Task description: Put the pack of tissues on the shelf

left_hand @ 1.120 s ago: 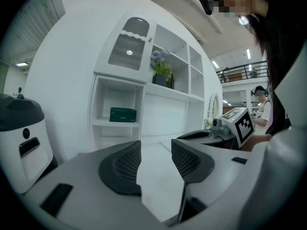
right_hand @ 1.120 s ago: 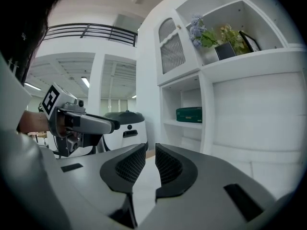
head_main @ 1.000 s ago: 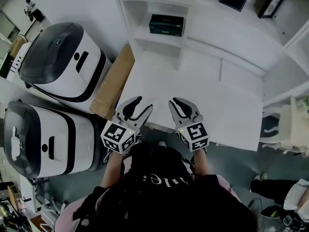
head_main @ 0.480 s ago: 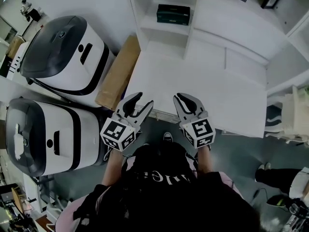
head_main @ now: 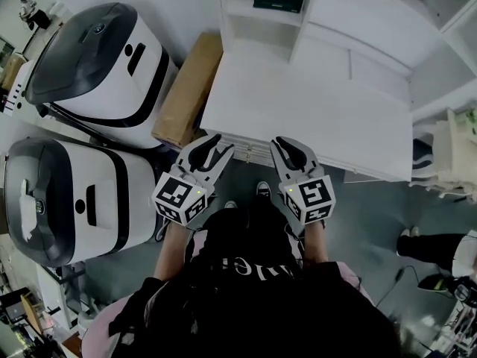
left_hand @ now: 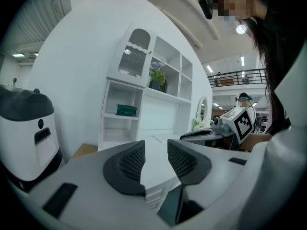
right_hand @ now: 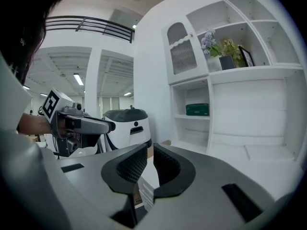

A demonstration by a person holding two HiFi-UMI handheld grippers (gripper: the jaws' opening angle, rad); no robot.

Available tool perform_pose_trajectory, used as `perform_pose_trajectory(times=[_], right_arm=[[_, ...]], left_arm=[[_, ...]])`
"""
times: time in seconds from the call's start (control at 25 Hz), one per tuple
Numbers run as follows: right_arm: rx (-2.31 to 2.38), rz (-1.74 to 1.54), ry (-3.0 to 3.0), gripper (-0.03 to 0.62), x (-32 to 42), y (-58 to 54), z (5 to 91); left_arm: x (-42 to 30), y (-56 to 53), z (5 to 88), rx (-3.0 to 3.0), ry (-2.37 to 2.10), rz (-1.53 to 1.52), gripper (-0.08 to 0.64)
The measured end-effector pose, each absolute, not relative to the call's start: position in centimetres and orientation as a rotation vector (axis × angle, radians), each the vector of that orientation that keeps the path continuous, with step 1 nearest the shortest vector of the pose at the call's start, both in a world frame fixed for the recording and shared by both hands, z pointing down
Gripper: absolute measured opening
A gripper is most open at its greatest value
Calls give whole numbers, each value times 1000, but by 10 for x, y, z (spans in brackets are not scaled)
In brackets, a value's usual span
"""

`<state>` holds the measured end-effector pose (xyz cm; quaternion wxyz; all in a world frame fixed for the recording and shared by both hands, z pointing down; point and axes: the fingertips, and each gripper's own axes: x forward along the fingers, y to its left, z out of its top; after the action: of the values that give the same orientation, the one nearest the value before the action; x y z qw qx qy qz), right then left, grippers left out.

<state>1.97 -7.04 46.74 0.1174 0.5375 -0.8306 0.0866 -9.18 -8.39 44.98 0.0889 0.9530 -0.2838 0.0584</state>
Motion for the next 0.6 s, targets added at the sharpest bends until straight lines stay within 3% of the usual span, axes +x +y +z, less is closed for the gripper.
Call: perform_pose_trajectory(times=[0.6], right_arm=[[1657, 217, -2353, 64, -16, -25, 463]], left_arm=[[-125, -46, 452, 2893, -738, 149, 35]])
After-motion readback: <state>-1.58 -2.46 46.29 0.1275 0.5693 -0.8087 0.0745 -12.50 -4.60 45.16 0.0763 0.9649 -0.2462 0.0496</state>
